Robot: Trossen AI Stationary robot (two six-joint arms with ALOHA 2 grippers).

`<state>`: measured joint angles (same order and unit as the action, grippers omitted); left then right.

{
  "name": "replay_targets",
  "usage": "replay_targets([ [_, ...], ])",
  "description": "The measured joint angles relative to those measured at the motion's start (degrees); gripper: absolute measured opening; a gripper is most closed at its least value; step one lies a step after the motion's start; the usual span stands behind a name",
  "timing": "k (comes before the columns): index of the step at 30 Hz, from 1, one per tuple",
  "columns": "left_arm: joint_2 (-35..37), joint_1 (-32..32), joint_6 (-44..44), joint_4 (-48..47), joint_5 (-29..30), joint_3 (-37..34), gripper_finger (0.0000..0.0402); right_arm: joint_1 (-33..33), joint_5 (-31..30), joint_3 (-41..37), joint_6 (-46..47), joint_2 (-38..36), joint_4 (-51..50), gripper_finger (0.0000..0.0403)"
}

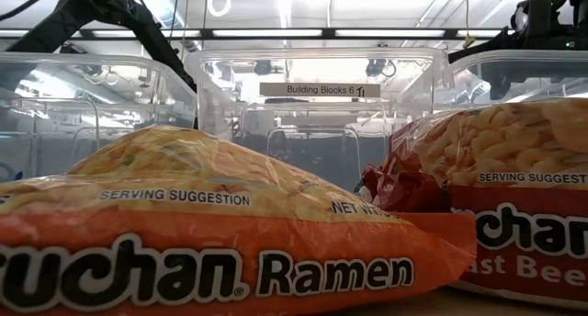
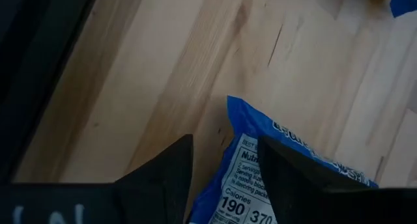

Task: Sort Maruchan noodles
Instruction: Put the blue noodle pack into the left transparent bin

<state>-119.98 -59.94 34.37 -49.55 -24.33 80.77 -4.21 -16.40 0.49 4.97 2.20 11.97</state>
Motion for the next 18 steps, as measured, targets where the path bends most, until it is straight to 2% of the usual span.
replay_targets([
  [4, -0.06, 0.52, 3.20, -0.01, 2.57, -0.04, 0.0140, 0.00, 0.00, 0.00, -0.02, 0.00, 0.00, 0.0018],
  [11, -0.07, 1.09, 5.81, 0.58, 6.66, -0.04, 0.0014, 0.00, 0.02, 0.00, -0.07, 0.02, 0.00, 0.0018],
  [18, 1.75, 1.37, 0.79, -2.82, 9.69, -0.07, 0.0005, 0.00, 0.02, 0.00, -0.43, 0.00, 0.00, 0.0018],
])
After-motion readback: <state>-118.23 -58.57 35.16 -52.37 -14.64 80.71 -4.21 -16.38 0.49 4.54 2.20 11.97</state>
